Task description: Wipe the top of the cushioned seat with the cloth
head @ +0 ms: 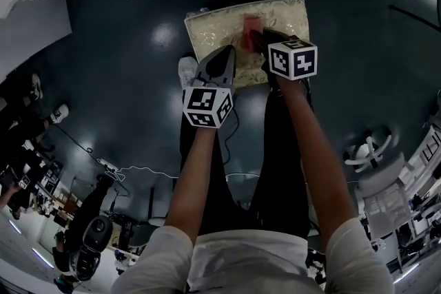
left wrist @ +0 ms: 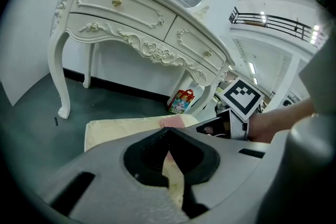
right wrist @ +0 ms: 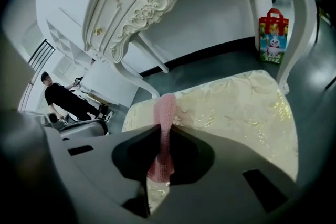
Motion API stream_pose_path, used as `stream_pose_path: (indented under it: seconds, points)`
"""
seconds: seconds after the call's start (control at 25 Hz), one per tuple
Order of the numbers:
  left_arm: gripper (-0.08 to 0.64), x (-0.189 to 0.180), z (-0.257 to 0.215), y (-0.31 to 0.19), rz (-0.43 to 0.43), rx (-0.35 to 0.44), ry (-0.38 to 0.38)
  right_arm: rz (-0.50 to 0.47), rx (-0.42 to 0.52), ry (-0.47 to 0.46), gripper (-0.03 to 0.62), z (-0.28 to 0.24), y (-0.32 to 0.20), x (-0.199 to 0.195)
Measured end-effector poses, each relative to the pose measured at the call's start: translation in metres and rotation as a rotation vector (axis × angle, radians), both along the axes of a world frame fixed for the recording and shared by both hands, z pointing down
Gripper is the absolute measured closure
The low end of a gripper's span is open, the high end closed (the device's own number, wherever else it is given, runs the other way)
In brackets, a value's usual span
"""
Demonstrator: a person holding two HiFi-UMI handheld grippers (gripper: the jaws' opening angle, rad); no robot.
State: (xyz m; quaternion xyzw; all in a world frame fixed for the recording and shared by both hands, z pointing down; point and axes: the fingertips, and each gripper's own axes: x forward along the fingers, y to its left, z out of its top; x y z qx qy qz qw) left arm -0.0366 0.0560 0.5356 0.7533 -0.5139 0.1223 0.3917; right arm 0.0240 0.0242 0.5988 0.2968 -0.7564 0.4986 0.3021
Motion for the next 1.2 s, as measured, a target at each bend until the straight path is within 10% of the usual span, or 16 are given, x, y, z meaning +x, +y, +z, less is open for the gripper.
stream_pose_path:
  seconds: [0.24, 0.8, 1.2]
  points:
    - [0.549, 0.034, 0.001, -0.009, 0.028, 0.000, 0.020, 0.050, 0.010, -0.094, 0.552, -0.001, -0.022, 0.052]
    - [0.549, 0.098, 0.002, -0.020, 0.084, -0.008, 0.054, 0.079, 0.053, 0.090, 0.551, -0.003, -0.045, 0.156]
    - [0.549, 0.075, -0.006, -0.018, 0.056, 0.003, 0.040, 0.085, 0.055, 0.210, 0.555, 0.005, -0.045, 0.180]
